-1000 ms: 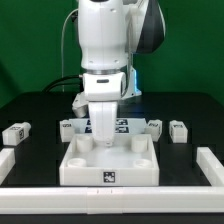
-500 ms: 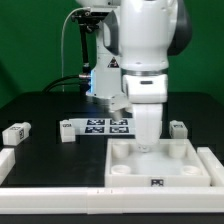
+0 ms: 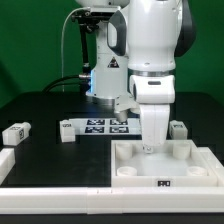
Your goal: Assemble one leg
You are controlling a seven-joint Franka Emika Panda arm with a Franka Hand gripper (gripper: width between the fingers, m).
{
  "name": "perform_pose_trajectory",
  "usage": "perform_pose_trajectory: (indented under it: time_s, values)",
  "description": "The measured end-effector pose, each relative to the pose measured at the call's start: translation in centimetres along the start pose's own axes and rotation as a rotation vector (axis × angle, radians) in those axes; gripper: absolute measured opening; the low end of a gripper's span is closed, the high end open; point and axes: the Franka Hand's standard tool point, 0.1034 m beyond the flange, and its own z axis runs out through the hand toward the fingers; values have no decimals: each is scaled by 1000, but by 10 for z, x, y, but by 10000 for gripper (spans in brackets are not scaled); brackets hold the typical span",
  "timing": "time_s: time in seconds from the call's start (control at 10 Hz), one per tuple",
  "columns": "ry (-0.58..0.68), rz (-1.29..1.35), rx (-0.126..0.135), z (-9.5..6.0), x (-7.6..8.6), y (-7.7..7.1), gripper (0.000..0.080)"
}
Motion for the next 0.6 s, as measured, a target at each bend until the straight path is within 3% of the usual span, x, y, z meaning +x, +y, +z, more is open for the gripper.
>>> perform_pose_trajectory:
  time_s: [0.2, 0.3, 0.6]
  values:
    - [-13, 24, 14, 0, 1, 7, 64]
    - [-18, 23, 9, -1, 1, 14, 64]
    - [-21, 33, 8, -1, 0, 16, 64]
